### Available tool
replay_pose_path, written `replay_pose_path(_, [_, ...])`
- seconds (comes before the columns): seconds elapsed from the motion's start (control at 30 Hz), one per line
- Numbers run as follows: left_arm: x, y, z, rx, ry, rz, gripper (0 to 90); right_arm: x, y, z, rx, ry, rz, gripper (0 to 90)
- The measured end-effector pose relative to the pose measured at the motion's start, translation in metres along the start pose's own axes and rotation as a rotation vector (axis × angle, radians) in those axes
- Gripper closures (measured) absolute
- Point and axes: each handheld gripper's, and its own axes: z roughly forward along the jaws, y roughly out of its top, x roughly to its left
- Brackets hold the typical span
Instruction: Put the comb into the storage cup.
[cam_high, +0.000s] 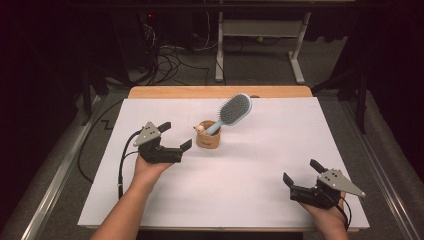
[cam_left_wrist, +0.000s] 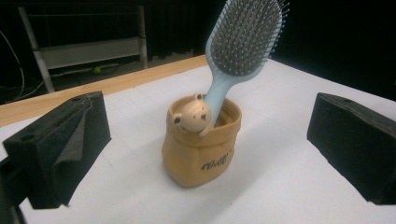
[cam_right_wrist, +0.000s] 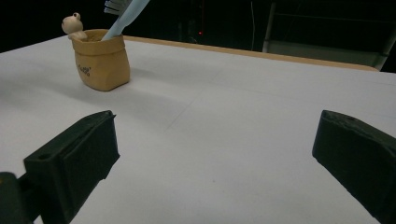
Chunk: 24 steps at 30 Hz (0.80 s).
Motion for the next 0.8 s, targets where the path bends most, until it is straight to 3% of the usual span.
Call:
replay_pose_path(0.3, [-0.004, -0.022, -0.033, 0.012, 0.007, 0.018, 0.2, -0.002, -0.001, -0.001, 0.001, -0.005, 0.006, 0.8])
replay_pose_path(0.53, [-0.003, -0.040, -0.062, -0.007, 0.036, 0.017, 0.2, -0.002, -0.001, -0.003, -0.003, -0.011, 0.008, 0.7])
replay_pose_path(0.67, [-0.002, -0.044, -0.077, -0.024, 0.058, 0.043, 0.2, -0.002, -0.001, -0.005, -0.009, -0.013, 0.012, 0.5])
replay_pose_path(0.8, [0.005, -0.047, -0.086, -0.037, 0.065, 0.014, 0.2, -0.003, 0.000, -0.008, -0.017, -0.023, 0.017, 0.4])
